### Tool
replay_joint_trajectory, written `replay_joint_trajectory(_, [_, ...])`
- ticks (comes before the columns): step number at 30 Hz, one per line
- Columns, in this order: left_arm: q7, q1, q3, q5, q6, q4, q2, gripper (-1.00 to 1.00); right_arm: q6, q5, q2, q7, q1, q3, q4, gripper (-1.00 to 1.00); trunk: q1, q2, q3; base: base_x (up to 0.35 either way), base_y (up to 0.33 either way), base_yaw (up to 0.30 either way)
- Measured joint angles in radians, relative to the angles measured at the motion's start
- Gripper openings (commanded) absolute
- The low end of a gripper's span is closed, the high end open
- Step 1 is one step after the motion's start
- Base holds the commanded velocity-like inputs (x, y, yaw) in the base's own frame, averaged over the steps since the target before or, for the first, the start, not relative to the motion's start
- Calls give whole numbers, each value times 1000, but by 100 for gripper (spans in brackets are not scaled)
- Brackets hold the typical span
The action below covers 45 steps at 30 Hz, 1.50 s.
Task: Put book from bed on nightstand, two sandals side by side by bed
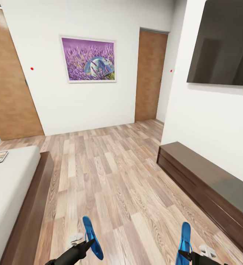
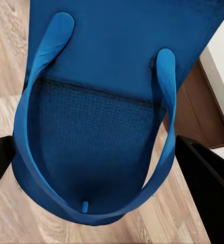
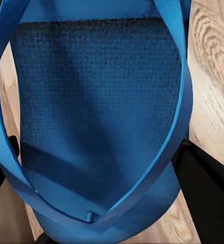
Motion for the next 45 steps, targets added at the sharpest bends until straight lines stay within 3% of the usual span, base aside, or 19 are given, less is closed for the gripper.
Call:
replay_joint_trajectory(11, [2, 0, -1, -6, 0, 1, -2, -100, -12, 2, 0, 0, 1, 1, 0, -100, 0, 0, 0, 322, 0, 0])
replay_joint_trajectory(15, [66, 0, -9, -71, -1, 1, -7, -100, -37, 2, 1, -5, 1, 1, 1, -100, 0, 0, 0, 324, 0, 0])
replay_joint_trajectory(17, [141, 0, -21, -126, -7, 1, -19, -100, -43, 4, 3, -32, 2, 4, 8, -100, 0, 0, 0, 324, 0, 0])
replay_joint_trajectory(19, [266, 0, -32, -206, -30, 1, -42, -100, -48, 7, 19, -130, 2, 9, 22, -100, 0, 0, 0, 324, 0, 0])
replay_joint_trajectory(21, [374, 0, -39, -254, -54, 3, -67, -100, -49, 10, 54, -280, 2, 10, 29, -100, 0, 0, 0, 325, 0, 0])
replay_joint_trajectory(22, [394, 0, -39, -262, -58, 5, -71, -100, -49, 10, 65, -316, 1, 8, 30, -100, 0, 0, 0, 326, 0, 0])
replay_joint_trajectory(23, [431, 0, -41, -278, -66, 22, -80, -100, -50, 16, 92, -397, 1, 11, 32, -100, 0, 0, 0, 326, 0, 0])
replay_joint_trajectory(25, [455, 0, -42, -289, -72, 59, -84, -100, -50, 44, 125, -453, 1, 9, 35, -100, 0, 0, 0, 327, 0, 0])
replay_joint_trajectory(28, [467, 0, -41, -294, -95, 113, -87, -100, -53, 150, 148, -481, 1, 2, 36, -100, 0, 0, 0, 327, 0, 0])
replay_joint_trajectory(32, [469, 0, -43, -295, -154, 159, -88, -100, -62, 193, 150, -456, 1, 0, 35, -100, 0, 0, 0, 328, 0, 0])
replay_joint_trajectory(38, [468, 0, -44, -295, -178, 175, -88, -100, -77, 202, 140, -162, 3, -4, 34, -100, 0, 0, 0, 329, 0, 0])
replay_joint_trajectory(40, [468, 0, -44, -295, -181, 177, -88, -100, -99, 200, 139, -111, 3, -8, 34, -100, 0, 0, 0, 329, 0, 0])
replay_joint_trajectory(45, [469, 0, -44, -295, -183, 177, -89, -100, -139, 198, 139, -91, 3, -8, 34, -100, 0, 0, 0, 329, 0, 0])
